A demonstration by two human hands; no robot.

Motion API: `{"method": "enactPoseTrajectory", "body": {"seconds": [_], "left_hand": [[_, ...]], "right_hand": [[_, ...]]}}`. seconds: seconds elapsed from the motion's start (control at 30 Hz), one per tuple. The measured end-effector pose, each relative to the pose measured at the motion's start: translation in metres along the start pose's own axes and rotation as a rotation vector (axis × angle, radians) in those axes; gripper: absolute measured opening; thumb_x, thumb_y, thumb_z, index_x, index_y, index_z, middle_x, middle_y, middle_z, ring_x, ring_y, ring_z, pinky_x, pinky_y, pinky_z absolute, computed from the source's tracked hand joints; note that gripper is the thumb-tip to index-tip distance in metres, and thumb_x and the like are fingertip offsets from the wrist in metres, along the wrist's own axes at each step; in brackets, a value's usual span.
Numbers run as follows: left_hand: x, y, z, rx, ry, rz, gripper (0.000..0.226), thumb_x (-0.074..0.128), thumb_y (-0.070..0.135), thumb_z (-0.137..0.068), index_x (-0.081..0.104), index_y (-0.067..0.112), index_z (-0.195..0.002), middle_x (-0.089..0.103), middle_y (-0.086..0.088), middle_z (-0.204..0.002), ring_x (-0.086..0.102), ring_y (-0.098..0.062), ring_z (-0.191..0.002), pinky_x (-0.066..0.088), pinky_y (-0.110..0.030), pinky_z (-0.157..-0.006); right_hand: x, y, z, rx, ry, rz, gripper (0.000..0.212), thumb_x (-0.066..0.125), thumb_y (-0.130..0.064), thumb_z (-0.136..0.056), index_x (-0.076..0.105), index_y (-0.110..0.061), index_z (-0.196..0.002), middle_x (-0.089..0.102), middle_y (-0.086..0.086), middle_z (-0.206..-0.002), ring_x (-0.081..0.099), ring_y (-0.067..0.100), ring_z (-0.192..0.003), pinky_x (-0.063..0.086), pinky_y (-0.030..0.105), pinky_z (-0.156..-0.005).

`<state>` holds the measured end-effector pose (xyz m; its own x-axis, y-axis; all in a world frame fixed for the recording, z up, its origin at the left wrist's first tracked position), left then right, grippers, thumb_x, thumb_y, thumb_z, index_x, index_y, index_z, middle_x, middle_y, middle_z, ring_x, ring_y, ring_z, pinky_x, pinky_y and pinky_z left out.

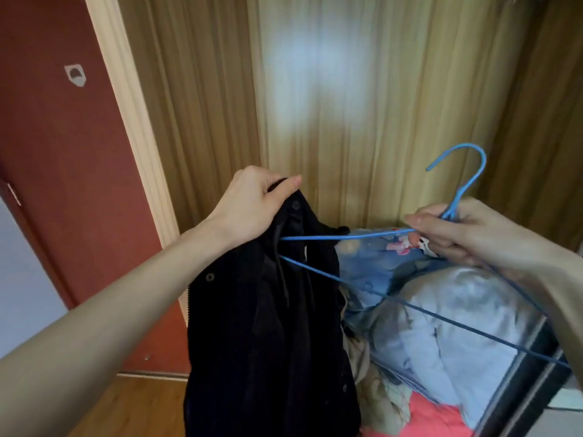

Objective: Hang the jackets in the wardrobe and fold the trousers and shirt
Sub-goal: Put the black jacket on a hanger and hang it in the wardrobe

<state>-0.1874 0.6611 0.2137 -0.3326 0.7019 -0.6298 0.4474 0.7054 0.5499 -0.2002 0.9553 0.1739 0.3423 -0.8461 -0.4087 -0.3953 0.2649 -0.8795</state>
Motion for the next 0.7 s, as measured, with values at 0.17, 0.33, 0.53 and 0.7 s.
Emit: {"method": "enactPoseTrajectory", "body": {"seconds": [0.17,0.33,0.53,0.7], "left_hand": [[0.025,0.033,0.006,0.129,0.030,-0.519,0.051,0.044,0.051,-0.108,0.075,0.015,-0.091,0.070,-0.009,-0.077,0.066,-0.038,-0.079,0.055,-0.047,-0.072],[0.050,0.052,0.011,0.117,0.076,-0.683,0.048,0.040,0.045,-0.110,0.068,0.012,-0.088,0.061,-0.007,-0.071,0.062,-0.038,-0.072,0.052,-0.044,-0.065],[0.081,0.078,0.012,0.110,0.086,-0.735,0.047,0.035,0.049,-0.109,0.067,0.018,-0.097,0.069,-0.006,-0.086,0.066,-0.040,-0.086,0.053,-0.042,-0.069],[0.082,0.071,0.021,0.123,-0.010,-0.564,0.045,0.041,0.051,-0.106,0.067,0.018,-0.088,0.061,-0.002,-0.071,0.061,-0.037,-0.076,0.053,-0.046,-0.069]], "right_hand": [[0.024,-0.011,-0.021,-0.086,0.007,0.203,0.035,0.064,-0.043,-0.098,0.075,-0.020,-0.075,0.038,0.004,-0.051,0.028,0.012,-0.041,0.025,0.024,-0.043],[0.043,0.012,-0.033,-0.034,0.199,0.104,0.045,0.061,-0.033,-0.104,0.075,-0.023,-0.063,0.030,-0.006,-0.045,0.027,0.008,-0.036,0.026,0.021,-0.044],[0.074,0.027,-0.036,-0.050,0.254,0.139,0.050,0.058,-0.015,-0.101,0.069,-0.029,-0.054,0.053,-0.016,-0.043,0.051,0.001,-0.047,0.033,0.020,-0.052],[0.057,0.047,-0.035,-0.115,0.410,-0.142,0.037,0.057,-0.019,-0.104,0.075,-0.017,-0.072,0.050,-0.019,-0.038,0.048,0.001,-0.038,0.030,0.011,-0.043]]}}
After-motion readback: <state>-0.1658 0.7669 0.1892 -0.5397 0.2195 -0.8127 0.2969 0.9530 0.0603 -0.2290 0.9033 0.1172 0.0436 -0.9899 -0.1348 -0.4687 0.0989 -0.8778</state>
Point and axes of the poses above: each hand's wrist, its own z-axis away from the middle knuckle, its own x-axis out of the palm, y = z × x, the point moved 5 cm from there along -z, towards the middle knuckle
